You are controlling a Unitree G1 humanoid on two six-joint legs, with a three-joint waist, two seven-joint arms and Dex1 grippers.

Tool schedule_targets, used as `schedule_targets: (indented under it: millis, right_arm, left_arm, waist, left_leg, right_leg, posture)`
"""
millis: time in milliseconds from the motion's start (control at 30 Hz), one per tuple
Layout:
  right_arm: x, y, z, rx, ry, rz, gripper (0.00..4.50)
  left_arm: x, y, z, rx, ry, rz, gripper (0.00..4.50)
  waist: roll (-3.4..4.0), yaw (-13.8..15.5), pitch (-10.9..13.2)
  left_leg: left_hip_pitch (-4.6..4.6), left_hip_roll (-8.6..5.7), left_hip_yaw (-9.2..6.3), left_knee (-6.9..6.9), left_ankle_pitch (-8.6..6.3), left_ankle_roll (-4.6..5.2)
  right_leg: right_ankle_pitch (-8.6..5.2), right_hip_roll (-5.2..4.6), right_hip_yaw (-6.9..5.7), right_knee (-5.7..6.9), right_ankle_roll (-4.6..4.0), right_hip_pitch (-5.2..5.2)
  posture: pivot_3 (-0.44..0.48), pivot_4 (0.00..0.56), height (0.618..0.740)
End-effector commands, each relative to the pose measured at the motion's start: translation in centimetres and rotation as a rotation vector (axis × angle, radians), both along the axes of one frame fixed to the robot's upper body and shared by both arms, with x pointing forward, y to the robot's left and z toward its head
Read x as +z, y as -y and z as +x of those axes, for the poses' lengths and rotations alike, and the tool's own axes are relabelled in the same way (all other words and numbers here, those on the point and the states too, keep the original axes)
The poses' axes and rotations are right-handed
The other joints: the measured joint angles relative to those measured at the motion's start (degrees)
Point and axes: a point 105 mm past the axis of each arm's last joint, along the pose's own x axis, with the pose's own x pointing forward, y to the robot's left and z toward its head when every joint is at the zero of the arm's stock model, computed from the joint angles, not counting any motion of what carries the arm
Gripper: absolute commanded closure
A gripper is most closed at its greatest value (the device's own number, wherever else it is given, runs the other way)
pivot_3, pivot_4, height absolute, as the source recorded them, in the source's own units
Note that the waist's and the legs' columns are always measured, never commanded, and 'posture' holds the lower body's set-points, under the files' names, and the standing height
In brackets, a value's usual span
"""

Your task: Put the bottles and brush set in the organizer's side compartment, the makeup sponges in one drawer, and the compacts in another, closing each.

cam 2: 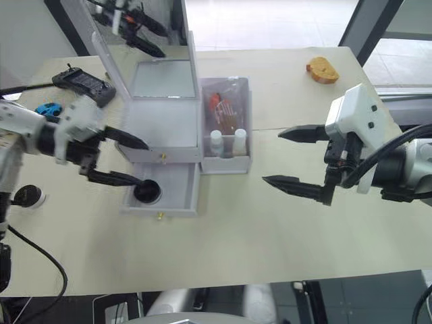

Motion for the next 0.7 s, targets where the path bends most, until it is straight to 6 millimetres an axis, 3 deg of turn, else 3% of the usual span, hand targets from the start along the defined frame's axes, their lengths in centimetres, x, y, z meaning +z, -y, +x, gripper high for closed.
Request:
schedule_targets:
  millis: [33, 200, 267, 500, 600, 700]
  right_arm:
    - [0.8, 0.5, 0.4, 0.048, 0.058, -0.031, 0.0]
    - [0.9, 1.1, 1.7, 0.068, 0.078, 0.008, 0.0]
    - [0.4, 2.1, 2.3, 0.051, 0.081, 0.043, 0.0]
    - [-1.7, 8.4, 5.1, -0.18, 0.08, 0.156, 0.0]
    - [-2.7, 11.0, 5.6, -0.276, 0.071, 0.162, 0.0]
    - [-5.0, 13.4, 4.8, -0.344, -0.042, 0.08, 0.0]
  left_arm:
    - [3.1, -2.6, -1.1, 0.067, 0.067, -0.102, 0.02]
    - [4.2, -9.9, -0.1, 0.465, 0.173, -0.257, 0.02]
    - [2.9, -14.0, -0.4, 0.663, 0.229, -0.268, 0.02]
    - [-1.8, -23.2, -3.8, 1.076, 0.307, -0.244, 0.02]
    - [-3.1, -25.7, -5.4, 1.185, 0.307, -0.234, 0.02]
    - [-4.5, -26.8, -6.7, 1.216, 0.291, -0.193, 0.02]
  waist:
    - [0.0, -0.18, 0.0]
    - [0.01, -0.53, 0.0]
    - [0.01, -0.62, 0.0]
    - [0.0, 0.17, 0.0]
    - [0.01, 0.34, 0.0]
    - [0.01, 0.57, 0.0]
  left_leg:
    - [0.03, 0.02, 0.0, -0.04, 0.0, 0.0]
    - [0.16, 0.06, 0.09, -0.12, 0.0, 0.0]
    - [0.17, 0.05, 0.09, -0.11, 0.0, 0.0]
    - [0.25, -0.02, 0.09, -0.15, 0.0, 0.0]
    - [0.32, -0.05, 0.16, -0.19, 0.0, -0.01]
    - [0.32, -0.03, 0.13, -0.2, -0.01, -0.01]
  right_leg:
    - [0.0, 0.0, -0.03, -0.01, 0.0, -0.01]
    - [0.0, 0.0, -0.05, 0.05, 0.0, -0.01]
    - [0.0, -0.01, -0.05, 0.09, 0.0, -0.01]
    - [0.0, -0.04, -0.07, 0.06, -0.01, 0.05]
    - [0.0, -0.07, 0.0, 0.07, -0.01, 0.07]
    - [0.0, -0.06, -0.01, 0.14, -0.01, 0.05]
  posture:
    - [0.0, 0.15, 0.74]
    - [0.0, 0.15, 0.74]
    - [0.0, 0.15, 0.74]
    - [0.0, 0.15, 0.74]
    - [0.0, 0.15, 0.74]
    - [0.0, 0.15, 0.74]
